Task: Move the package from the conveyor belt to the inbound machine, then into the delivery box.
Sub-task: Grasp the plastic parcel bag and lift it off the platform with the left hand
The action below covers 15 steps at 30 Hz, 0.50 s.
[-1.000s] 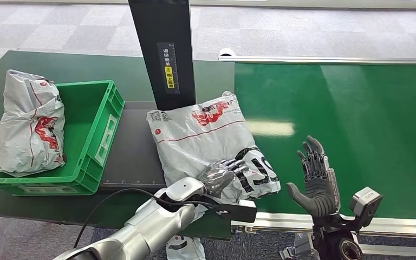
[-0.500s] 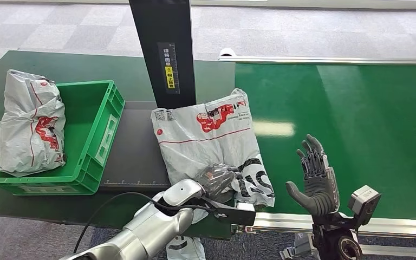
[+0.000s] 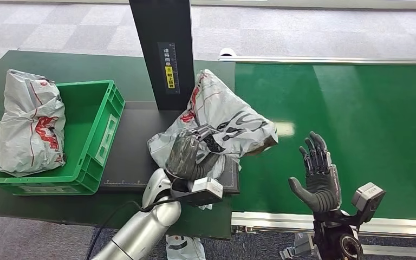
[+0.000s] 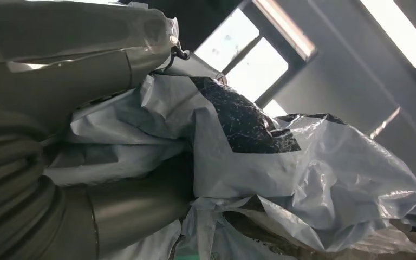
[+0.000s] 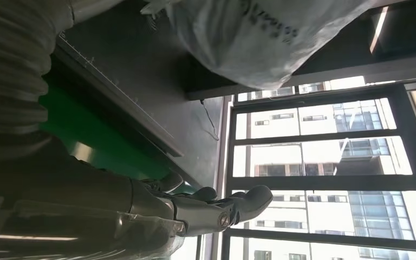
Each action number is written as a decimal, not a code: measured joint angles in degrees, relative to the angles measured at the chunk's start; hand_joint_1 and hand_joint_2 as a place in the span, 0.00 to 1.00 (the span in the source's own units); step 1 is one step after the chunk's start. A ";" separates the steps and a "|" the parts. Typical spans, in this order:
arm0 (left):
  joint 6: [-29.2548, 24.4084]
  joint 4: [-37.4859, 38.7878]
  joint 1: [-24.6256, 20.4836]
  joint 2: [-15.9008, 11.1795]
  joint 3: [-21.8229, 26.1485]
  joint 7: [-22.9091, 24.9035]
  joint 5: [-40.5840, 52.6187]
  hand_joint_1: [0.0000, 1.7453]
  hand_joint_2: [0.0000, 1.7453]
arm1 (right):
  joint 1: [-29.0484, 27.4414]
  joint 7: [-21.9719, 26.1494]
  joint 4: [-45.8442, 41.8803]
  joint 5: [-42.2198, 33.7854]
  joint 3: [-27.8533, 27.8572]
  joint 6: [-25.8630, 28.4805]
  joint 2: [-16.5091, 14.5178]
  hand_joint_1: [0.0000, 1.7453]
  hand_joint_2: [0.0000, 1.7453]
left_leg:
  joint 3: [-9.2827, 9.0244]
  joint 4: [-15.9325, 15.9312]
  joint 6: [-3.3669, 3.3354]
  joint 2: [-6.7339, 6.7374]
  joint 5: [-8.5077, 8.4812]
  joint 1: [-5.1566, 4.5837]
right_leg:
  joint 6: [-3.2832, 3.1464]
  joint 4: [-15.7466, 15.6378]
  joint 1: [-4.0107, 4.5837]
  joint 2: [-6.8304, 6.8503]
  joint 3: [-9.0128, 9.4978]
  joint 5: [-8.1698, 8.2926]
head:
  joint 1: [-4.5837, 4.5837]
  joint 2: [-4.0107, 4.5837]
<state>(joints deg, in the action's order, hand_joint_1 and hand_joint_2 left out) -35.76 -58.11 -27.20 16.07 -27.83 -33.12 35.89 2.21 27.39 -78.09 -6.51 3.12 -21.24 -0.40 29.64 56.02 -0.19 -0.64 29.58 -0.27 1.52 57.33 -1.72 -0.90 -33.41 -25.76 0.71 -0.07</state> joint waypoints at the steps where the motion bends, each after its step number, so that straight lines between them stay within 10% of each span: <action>1: -1.43 -1.29 0.22 -0.11 0.54 -1.13 -1.03 1.00 1.00 | -0.01 -0.01 0.00 -0.12 -0.01 0.18 0.02 0.00 1.00 | 0.00 0.00 0.00 0.00 0.00 0.00 | 0.00 0.00 0.00 0.00 0.00 0.00 | 0.00 0.00; 15: -4.20 -30.19 6.13 1.08 13.87 -6.77 15.00 1.00 1.00 | -1.32 0.02 0.12 -1.75 -0.97 2.05 0.84 0.00 1.00 | 0.01 -0.01 0.00 0.01 0.00 0.01 | 0.00 0.00 0.01 -0.01 -0.04 -0.01 | 0.01 0.00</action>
<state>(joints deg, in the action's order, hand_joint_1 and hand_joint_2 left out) -39.95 -88.29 -21.07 17.14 -13.96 -39.88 50.89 0.89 27.41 -77.97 -8.27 2.15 -19.19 0.44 29.65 56.01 -0.19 -0.63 29.58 -0.26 1.52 57.34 -1.71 -0.90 -33.45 -25.77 0.72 -0.07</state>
